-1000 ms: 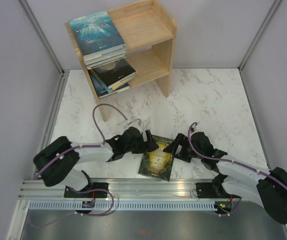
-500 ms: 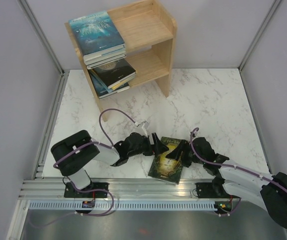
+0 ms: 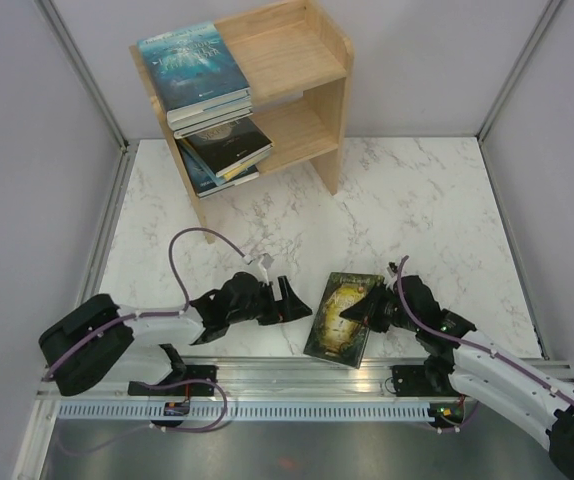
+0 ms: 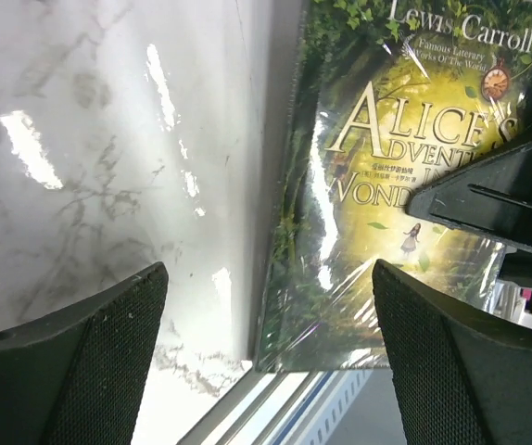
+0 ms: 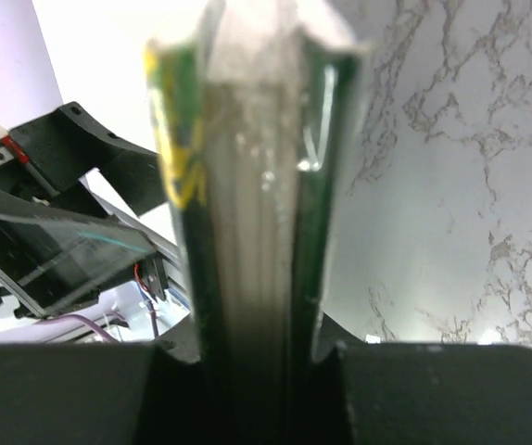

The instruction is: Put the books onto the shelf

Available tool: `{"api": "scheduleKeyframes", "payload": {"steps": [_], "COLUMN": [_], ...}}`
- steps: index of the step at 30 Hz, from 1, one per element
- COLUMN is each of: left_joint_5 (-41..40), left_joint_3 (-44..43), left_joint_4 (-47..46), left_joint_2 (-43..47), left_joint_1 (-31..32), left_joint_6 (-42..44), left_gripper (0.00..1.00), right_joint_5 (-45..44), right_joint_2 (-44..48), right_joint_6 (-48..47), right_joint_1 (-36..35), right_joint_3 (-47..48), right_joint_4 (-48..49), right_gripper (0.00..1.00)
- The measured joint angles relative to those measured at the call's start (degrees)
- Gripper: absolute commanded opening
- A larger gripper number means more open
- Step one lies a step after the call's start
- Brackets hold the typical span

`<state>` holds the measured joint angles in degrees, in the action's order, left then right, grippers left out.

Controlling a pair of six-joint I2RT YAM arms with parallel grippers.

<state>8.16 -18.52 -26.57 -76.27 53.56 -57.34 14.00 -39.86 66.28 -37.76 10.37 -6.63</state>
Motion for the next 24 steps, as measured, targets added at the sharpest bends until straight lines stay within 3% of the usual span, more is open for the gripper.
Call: {"api": "scheduleKeyframes", "payload": {"steps": [6, 15, 19, 20, 23, 24], "left_joint_5": [0.0, 2.8, 4.6, 5.8, 10.2, 11.7], "left_joint_3": [2.8, 6.5, 7.0, 7.1, 7.2, 7.2], "left_joint_4": [2.7, -5.1, -10.8, -12.7, -20.0, -23.2], "left_joint_2": [10.2, 11.3, 11.2, 10.9, 7.7, 6.1], "left_joint_1": [-2.4, -2.5, -2.5, -2.5, -2.6, -2.7], "left_joint_6": [0.0, -0.8, -1.7, -1.8, -2.9, -3.6], "left_gripper": [0.93, 0.93, 0.89, 0.86, 0.6, 0.37], "right_joint_5": [1.9, 8.8, 10.5, 10.8, 11.3, 11.4], "right_joint_2": [1.1, -1.4, -3.7, -4.4, -7.0, -8.2], "right_joint_6": [0.1, 9.8, 11.7, 12.0, 12.6, 12.9], "right_joint_1": [0.1, 0.0, 0.0, 0.0, 0.0, 0.0], "right_joint_3": [1.1, -3.2, -3.4, -3.4, -3.7, -4.0], "right_joint_4": [0.4, 22.2, 29.2, 31.1, 36.7, 38.6], "right_gripper": [0.0, 0.0, 0.0, 0.0, 0.0, 0.0]}}
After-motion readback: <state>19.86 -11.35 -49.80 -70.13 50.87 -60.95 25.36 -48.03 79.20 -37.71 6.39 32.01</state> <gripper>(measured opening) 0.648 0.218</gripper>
